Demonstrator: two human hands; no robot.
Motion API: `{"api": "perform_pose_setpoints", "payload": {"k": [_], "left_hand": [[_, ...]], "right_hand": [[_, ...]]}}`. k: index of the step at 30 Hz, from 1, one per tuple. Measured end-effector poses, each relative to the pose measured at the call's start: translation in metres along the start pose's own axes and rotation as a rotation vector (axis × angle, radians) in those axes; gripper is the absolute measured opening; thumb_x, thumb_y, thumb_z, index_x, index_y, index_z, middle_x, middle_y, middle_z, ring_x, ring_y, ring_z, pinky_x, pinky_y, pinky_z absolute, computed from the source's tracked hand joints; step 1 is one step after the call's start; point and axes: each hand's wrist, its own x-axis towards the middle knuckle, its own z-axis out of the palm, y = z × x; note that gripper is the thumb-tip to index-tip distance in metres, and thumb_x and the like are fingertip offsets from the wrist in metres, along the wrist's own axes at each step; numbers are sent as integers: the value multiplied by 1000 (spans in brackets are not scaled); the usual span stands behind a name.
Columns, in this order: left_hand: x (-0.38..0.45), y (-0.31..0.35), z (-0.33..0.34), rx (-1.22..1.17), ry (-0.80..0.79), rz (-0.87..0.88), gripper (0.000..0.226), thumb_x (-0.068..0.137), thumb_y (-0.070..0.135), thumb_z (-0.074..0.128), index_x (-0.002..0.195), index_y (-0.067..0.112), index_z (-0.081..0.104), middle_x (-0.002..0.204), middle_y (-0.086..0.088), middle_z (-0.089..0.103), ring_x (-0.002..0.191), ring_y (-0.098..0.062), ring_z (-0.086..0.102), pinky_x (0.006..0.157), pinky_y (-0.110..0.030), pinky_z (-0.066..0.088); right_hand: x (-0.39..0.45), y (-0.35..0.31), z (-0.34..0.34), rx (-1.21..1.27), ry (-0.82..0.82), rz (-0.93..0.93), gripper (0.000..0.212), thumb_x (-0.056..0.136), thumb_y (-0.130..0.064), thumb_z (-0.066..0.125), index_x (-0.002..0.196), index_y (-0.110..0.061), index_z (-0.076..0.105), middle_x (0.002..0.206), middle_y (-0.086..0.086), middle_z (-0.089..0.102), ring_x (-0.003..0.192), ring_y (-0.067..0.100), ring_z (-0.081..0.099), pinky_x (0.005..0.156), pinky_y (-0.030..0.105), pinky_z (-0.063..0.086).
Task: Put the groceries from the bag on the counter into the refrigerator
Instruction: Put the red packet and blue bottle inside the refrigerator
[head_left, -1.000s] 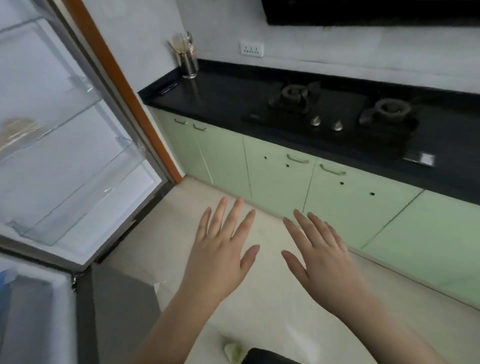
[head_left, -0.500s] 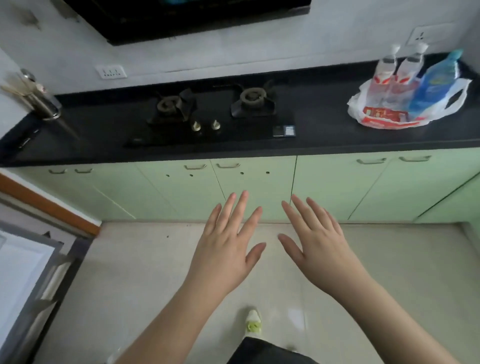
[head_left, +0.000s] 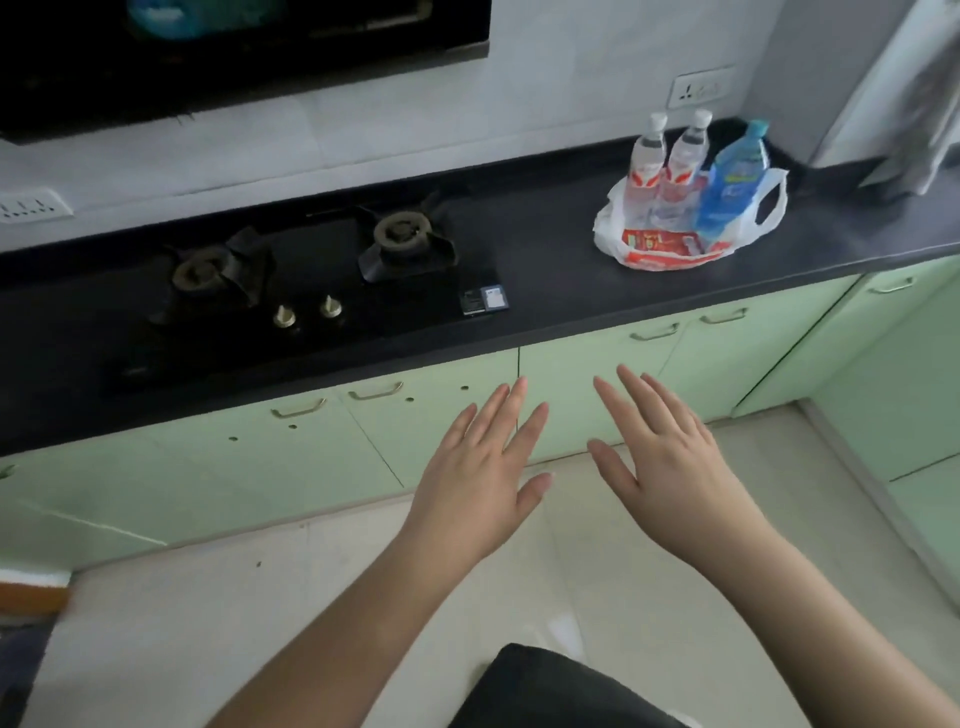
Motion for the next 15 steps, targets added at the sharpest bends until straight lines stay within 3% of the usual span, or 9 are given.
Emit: {"api": "perform_pose_setpoints", "payload": {"k": [4,9,15], "left_hand": [[41,2,1,-12,25,95,67,96,55,24,154,21,22,163,-7,9,150,-20,9,119,-36,5],[91,20,5,-25,9,161,68,94,57,23,152,21,27,162,-8,16,150,-21,13,118,-36,8],[164,67,10,-20,-19,206,72,92,60,12,155,25,14,164,-6,4,151,-22,1,118,-36,-1]], "right_hand": [[6,23,-14,18,22,152,62,95,-52,25,152,-30,13,161,-2,9,148,17,4,116,31,6],[7,75,-33,10,47,300,63,95,-52,27,152,-31,13,161,-2,13,147,18,7,117,34,10],[25,144,-42,54,48,351,65,93,-55,25,152,-31,12,161,-2,12,147,19,6,118,37,10]]}}
